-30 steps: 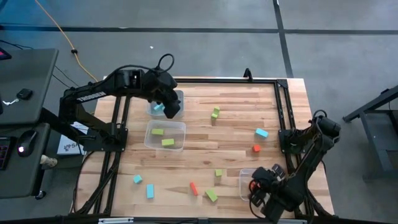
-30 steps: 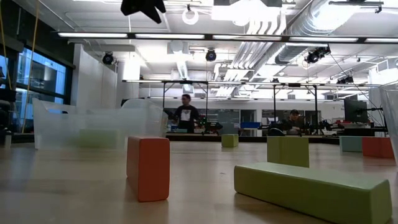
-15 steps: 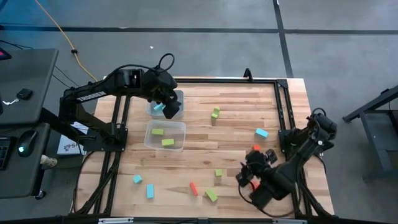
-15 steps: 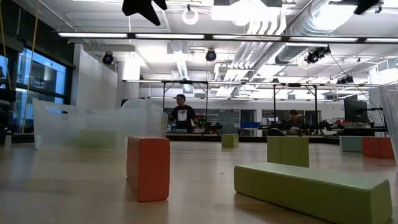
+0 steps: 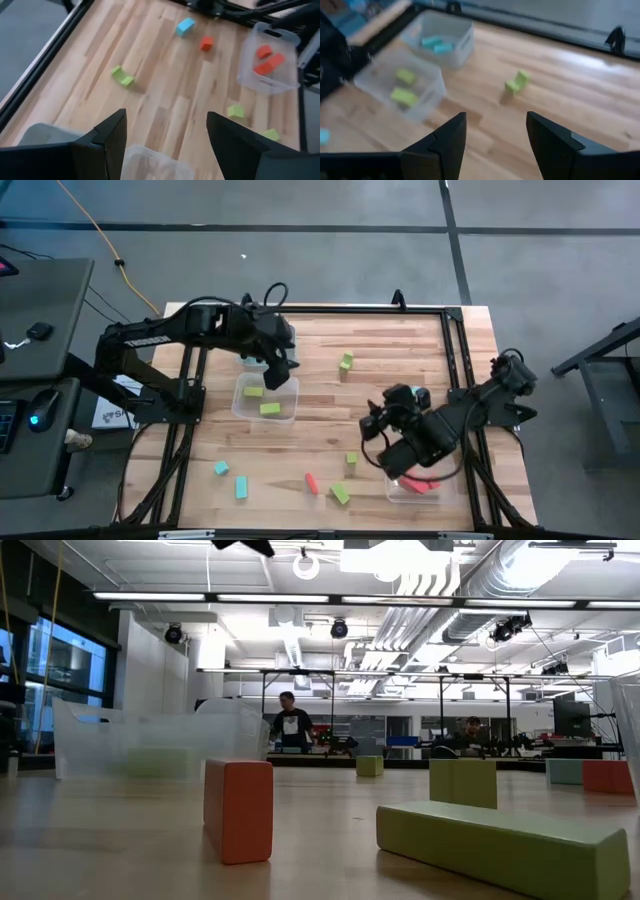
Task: Sort & place blocks by color
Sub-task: Put the blue block into the gray bin
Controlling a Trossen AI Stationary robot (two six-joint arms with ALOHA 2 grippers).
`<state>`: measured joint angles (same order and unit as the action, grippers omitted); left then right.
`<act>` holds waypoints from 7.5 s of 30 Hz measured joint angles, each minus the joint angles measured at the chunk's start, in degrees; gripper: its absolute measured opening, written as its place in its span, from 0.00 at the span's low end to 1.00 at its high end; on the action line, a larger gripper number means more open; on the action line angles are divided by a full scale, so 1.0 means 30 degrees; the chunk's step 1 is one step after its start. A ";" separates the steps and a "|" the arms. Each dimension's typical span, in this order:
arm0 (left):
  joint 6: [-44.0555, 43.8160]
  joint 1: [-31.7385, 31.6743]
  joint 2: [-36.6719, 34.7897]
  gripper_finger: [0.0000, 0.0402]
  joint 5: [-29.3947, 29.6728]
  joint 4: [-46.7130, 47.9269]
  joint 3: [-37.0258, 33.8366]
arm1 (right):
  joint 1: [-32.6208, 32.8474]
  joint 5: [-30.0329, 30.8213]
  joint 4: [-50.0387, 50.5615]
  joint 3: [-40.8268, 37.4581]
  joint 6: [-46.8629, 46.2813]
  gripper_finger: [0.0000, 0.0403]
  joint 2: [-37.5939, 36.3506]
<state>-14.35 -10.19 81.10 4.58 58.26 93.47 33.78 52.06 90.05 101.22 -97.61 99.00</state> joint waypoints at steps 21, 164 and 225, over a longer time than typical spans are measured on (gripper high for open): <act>0.1362 0.3541 0.0009 0.56 0.0029 -0.3975 -0.2459 | -0.4108 0.5082 -0.0049 0.5539 0.4719 0.49 -0.0015; -4.0186 1.8123 0.8944 0.54 -0.1006 -0.4686 -0.9309 | -1.0427 -0.3491 -0.1680 0.5861 2.0245 0.49 0.0007; -1.6510 1.3041 -0.1431 0.10 0.8743 0.2784 -0.9391 | -1.0559 -1.2037 -1.2396 0.5861 2.3669 0.49 0.0007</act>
<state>-63.88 28.94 76.81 30.81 66.61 65.30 2.11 15.94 52.86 118.80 -26.60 99.02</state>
